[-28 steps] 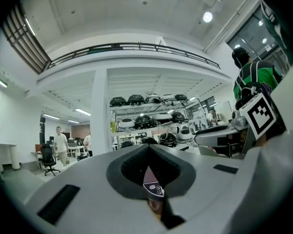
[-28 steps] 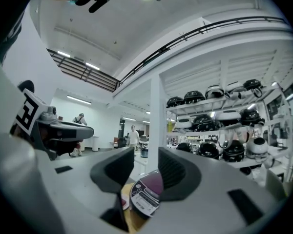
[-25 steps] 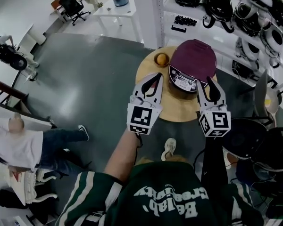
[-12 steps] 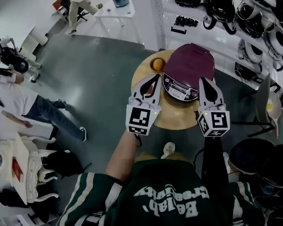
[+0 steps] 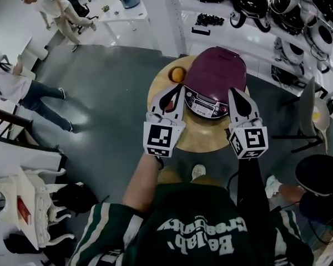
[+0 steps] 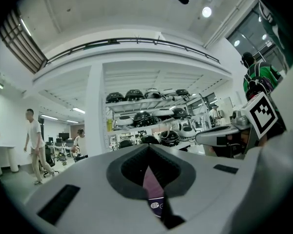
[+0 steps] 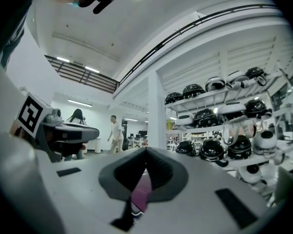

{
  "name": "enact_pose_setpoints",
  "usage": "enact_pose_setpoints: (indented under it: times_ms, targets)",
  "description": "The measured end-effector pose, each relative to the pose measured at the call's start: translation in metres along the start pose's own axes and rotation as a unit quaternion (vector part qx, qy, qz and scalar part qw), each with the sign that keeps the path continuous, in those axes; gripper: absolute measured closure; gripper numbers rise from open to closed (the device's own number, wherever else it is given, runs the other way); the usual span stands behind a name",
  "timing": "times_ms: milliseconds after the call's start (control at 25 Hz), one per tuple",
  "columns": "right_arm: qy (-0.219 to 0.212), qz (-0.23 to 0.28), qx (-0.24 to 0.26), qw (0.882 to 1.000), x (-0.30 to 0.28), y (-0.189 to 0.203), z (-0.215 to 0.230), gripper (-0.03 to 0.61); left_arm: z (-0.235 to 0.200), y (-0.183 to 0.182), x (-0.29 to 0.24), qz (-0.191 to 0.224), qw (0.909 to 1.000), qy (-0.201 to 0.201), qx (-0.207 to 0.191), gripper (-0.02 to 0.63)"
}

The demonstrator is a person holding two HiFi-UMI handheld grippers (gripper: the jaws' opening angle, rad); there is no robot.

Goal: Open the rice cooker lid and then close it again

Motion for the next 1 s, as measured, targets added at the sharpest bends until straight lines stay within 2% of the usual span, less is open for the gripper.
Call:
enact_pose_setpoints:
  times_ms: [520, 1000]
  targets:
    - [0.048, -0.04, -0.001, 0.998, -0.01, 0.009, 0.004, 0.575, -0.012, 0.01, -0.029, -0.015, 0.9976, 0.065, 0.016, 0.615]
    - [0.062, -0.089, -0.002, 0.994, -0.029, 0.023, -0.011, 0.575, -0.024, 0.021, -0.044, -0.025, 0.9932, 0.111, 0.023, 0.615]
Point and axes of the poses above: the fingertips, and each gripper's own axes: x backward along the fingers, z to its right, y out of its underside, the point moved 4 cm from there along x, backward along the fingers, and after that the axes turned 15 degrees about x, right-handed, at the moved point
